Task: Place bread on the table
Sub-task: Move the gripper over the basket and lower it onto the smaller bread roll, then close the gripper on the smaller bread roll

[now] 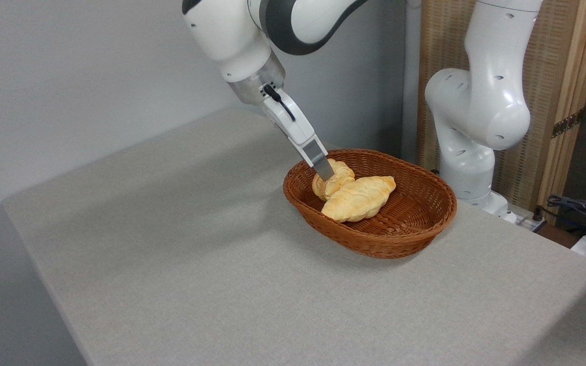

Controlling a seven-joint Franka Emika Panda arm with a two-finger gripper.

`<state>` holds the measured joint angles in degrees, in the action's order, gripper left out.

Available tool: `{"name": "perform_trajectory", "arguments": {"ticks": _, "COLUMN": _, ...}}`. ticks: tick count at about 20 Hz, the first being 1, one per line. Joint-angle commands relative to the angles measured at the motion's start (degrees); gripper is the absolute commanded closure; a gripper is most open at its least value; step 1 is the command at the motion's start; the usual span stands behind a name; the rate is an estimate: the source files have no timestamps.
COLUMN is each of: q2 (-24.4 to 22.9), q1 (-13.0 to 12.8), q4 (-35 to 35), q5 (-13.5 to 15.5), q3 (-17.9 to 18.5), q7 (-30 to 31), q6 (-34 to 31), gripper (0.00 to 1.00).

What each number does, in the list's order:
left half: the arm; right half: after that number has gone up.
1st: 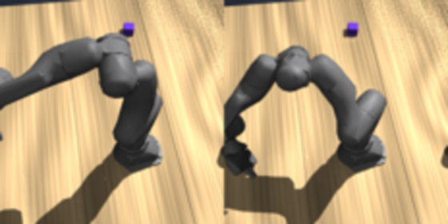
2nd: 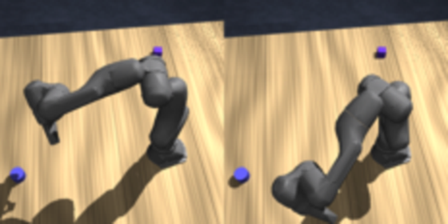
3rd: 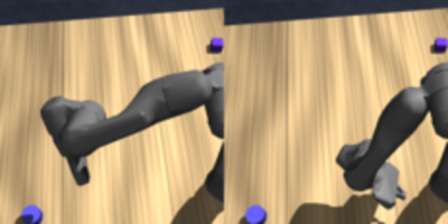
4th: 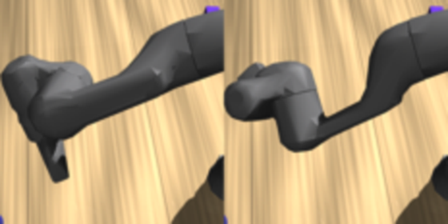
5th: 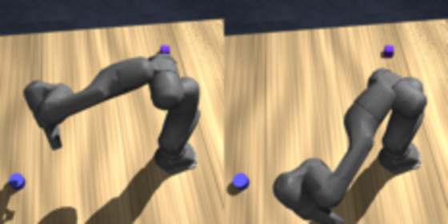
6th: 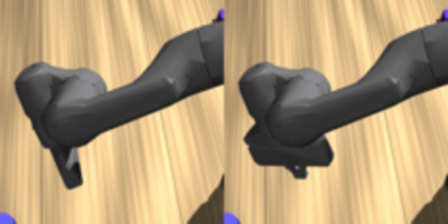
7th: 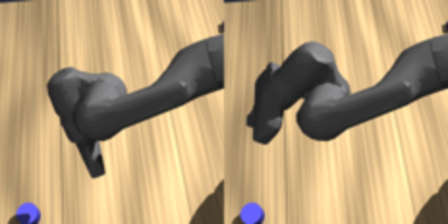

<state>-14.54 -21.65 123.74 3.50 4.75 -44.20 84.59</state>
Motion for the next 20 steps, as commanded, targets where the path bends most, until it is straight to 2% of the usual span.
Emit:
{"name": "perform_trajectory", "arguments": {"ticks": 1, "q2": 0.1, "q1": -0.7, "q4": 1.3, "q5": 0.8, "q3": 0.4, "q7": -0.4, "q6": -0.7, "gripper": 0.00}}
{"name": "perform_trajectory", "arguments": {"ticks": 9, "q2": 2.0, "q1": -1.5, "q4": 2.7, "q5": 0.8, "q3": 0.4, "q7": -0.4, "q6": -1.3, "gripper": 0.01}}
{"name": "perform_trajectory", "arguments": {"ticks": 10, "q2": 2.5, "q1": -1.6, "q4": 2.7, "q5": 0.8, "q3": 0.4, "q7": -0.4, "q6": -1.3, "gripper": 0.11}}
{"name": "perform_trajectory", "arguments": {"ticks": 12, "q2": 3.0, "q1": -2.8, "q4": 2.7, "q5": 0.8, "q3": 0.3, "q7": -0.5, "q6": -1.1, "gripper": 0.44}}
{"name": "perform_trajectory", "arguments": {"ticks": 14, "q2": 3.5, "q1": -2.8, "q4": 2.6, "q5": 1.0, "q3": 0.4, "q7": -0.4, "q6": -0.9, "gripper": 0.61}}
{"name": "perform_trajectory", "arguments": {"ticks": 16, "q2": 3.5, "q1": -2.8, "q4": 2.6, "q5": 1.0, "q3": 0.4, "q7": -0.5, "q6": -0.7, "gripper": 0.69}}
{"name": "perform_trajectory", "arguments": {"ticks": 20, "q2": 3.5, "q1": -2.8, "q4": 2.5, "q5": 1.0, "q3": 0.4, "q7": -0.9, "q6": -0.6, "gripper": 0.72}}
